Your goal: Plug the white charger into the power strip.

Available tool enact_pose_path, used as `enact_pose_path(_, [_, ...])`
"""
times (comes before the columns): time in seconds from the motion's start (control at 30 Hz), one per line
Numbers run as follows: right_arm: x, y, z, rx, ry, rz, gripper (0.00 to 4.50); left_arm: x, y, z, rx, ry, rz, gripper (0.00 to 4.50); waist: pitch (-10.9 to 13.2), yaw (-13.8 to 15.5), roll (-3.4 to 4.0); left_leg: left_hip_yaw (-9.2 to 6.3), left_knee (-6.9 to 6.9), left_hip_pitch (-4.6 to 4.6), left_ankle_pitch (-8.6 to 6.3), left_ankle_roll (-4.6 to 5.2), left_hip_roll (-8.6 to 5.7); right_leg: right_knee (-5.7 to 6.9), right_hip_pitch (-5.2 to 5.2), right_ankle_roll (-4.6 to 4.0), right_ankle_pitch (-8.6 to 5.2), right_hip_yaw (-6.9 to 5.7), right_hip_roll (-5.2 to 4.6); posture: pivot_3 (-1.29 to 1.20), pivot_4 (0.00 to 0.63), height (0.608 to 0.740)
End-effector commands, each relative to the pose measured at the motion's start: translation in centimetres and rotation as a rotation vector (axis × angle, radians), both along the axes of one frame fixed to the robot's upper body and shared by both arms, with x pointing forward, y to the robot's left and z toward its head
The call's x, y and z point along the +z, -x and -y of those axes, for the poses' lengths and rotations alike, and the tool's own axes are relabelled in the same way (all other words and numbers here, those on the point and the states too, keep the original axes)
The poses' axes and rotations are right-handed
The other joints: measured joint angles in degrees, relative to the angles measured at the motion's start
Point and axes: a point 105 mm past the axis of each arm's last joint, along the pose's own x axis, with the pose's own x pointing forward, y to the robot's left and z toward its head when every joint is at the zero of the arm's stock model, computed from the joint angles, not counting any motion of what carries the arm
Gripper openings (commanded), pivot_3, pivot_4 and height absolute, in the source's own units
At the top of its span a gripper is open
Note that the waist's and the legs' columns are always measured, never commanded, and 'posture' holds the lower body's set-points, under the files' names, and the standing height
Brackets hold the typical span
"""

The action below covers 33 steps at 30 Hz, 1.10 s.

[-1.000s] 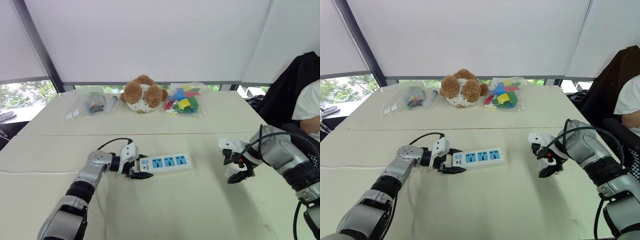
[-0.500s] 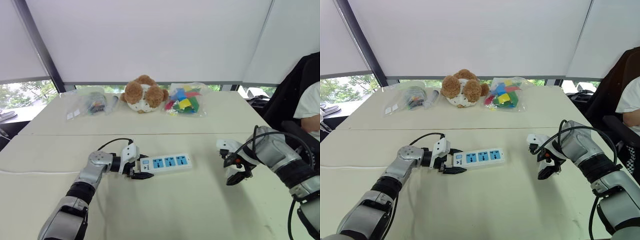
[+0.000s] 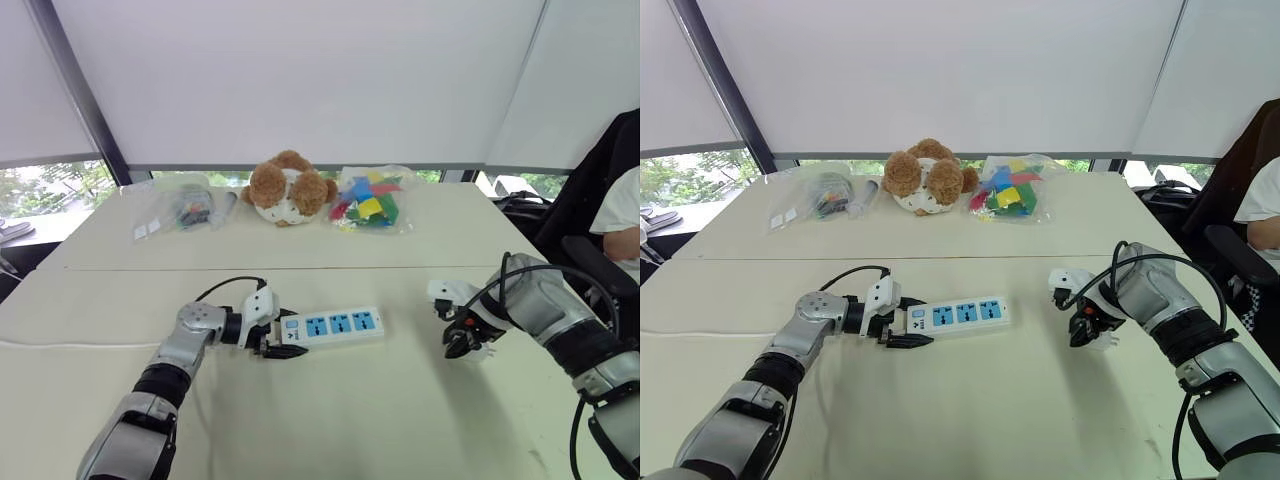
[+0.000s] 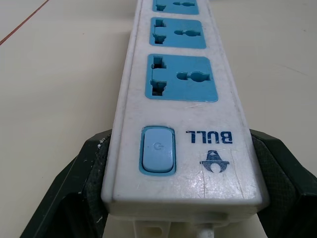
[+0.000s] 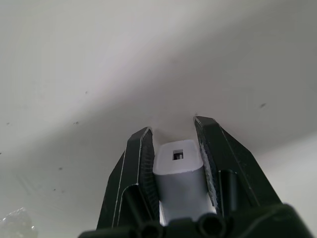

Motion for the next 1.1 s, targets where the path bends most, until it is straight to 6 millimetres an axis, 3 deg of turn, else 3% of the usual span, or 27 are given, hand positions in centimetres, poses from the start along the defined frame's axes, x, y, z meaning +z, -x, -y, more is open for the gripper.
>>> enact_pose_path(0.03, [2.9,-0.6,0.3,0.002,-0.030,0.121,0.78,-2.8,1.1,0.2,-0.081,-0.148,-0.076,3.08,0.0,0.0,0.00,0.00,0.00,0.00,0.00,0.00,0.00,0.00,0.00,0.00,0.00,0.00,0.00,0.00,0.150,0.739])
enact_pose_path(0.3, [7.8,-2.7,-1.2,-0.075,-0.224,0.285,0.78,-2.2,0.7,0.4,-0.124,-0.157,-0.089,3.08,0.0,-0.3,0.00,0.00,-0.01,0.00,0.00,0.00,0.00,0.01,-0.02,0.00,0.00,0.00,0.01,0.00,0.150,0.739])
enact_pose_path(0.4, [11.1,-3.3,-4.4,-0.053,-0.530,0.360,0.78,-1.6,1.0,1.1,-0.160,-0.107,-0.137,3.08,0.0,-0.2,0.00,-0.01,-0.01,-0.01,0.00,0.00,0.00,0.00,-0.02,0.00,0.00,0.00,0.01,0.00,0.150,0.739])
enact_pose_path(0.5, [14.5,-2.6,-7.2,0.008,-0.924,0.440,0.78,-0.5,1.2,1.8,-0.195,-0.040,-0.194,3.08,0.0,-0.1,-0.01,-0.03,-0.06,-0.04,-0.01,0.02,0.00,-0.01,-0.03,0.01,0.00,-0.01,0.02,0.00,0.150,0.739])
enact_pose_path(0.67, [14.1,-0.3,-9.2,0.092,-1.262,0.502,0.78,0.3,1.2,2.3,-0.240,-0.036,-0.229,3.08,0.0,1.1,-0.01,-0.24,-0.07,-0.14,-0.01,0.02,-0.01,-0.04,-0.01,0.01,0.00,-0.16,0.02,0.00,0.150,0.739])
enact_pose_path(0.77, [12.5,0.8,-9.9,0.119,-1.360,0.456,0.78,0.5,1.0,2.1,-0.249,-0.051,-0.237,3.08,0.0,0.9,0.01,-0.25,-0.05,-0.14,-0.01,0.02,-0.02,-0.04,-0.01,0.01,0.00,-0.17,0.02,0.00,0.150,0.739])
enact_pose_path(1.1, [5.9,2.3,-10.9,0.066,-1.405,0.426,0.78,1.1,0.6,0.3,-0.244,-0.103,-0.187,3.08,0.0,-0.4,0.00,-0.40,-0.04,-0.11,0.00,0.01,-0.01,0.02,0.01,0.01,0.00,-0.17,0.11,0.00,0.150,0.739])
